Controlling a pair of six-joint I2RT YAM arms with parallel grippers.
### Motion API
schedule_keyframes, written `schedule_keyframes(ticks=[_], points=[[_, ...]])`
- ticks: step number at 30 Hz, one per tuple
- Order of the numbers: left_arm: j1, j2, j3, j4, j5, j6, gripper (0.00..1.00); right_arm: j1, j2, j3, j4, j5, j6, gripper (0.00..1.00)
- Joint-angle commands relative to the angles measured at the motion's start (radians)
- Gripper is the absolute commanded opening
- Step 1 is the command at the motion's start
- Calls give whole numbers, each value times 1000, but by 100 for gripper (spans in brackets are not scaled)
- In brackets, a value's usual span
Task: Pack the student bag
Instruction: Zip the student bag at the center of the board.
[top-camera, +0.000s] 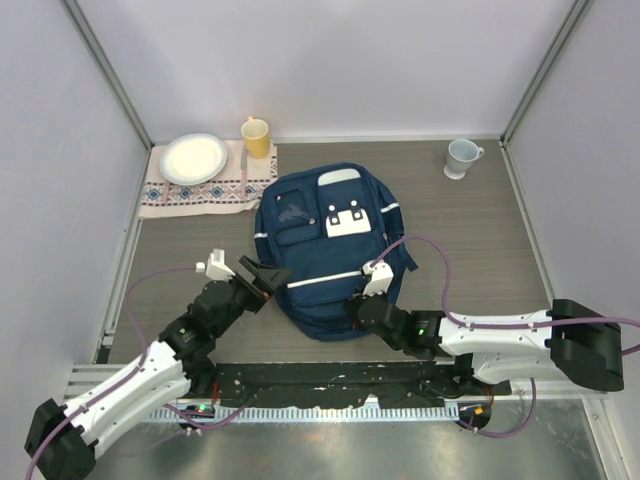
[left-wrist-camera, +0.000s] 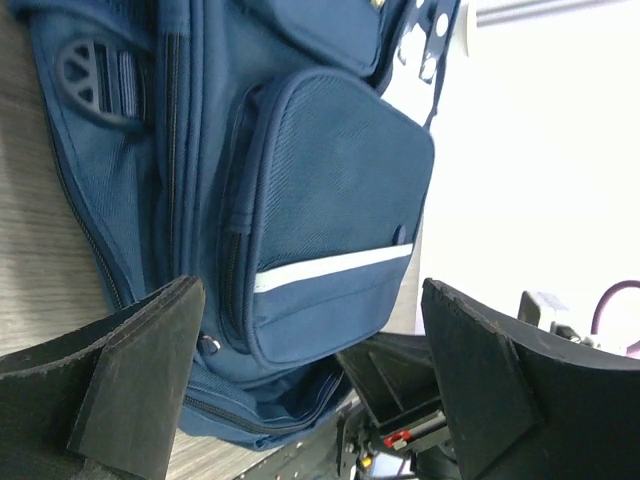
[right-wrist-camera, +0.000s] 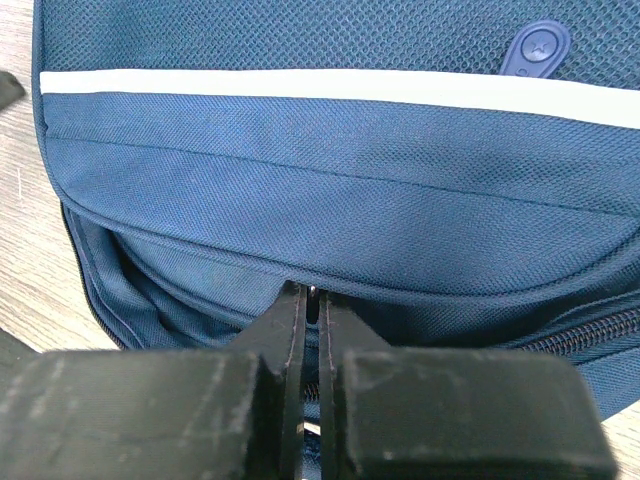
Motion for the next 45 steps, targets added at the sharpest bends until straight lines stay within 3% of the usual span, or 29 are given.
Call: schedule_keyframes(ticks=[1,10,19,32,36,42,45], points=[[-2,-69,94,-159,-124,86,93,-2,-2,12,12,48,10,1],[-15,-7,29,-64,-107,7,94,-2,-8,20,-2,77,-8,1],[-102,125,11,82,-164,-41,94,-3,-7,20,-4,63,-2,1],[-170,275,-18,284,-226,-90,82,-3,22,28,26,39,1,1],[-174,294,-41,317,-268,-93,68,-3,27,28,27,27,-10,1],[-176,265,-12,254,-320,-17,38,-3,-33,5,15,34,-37,1],[-174,262,2,231,-340,11,15,-2,-51,-6,15,37,-43,1]])
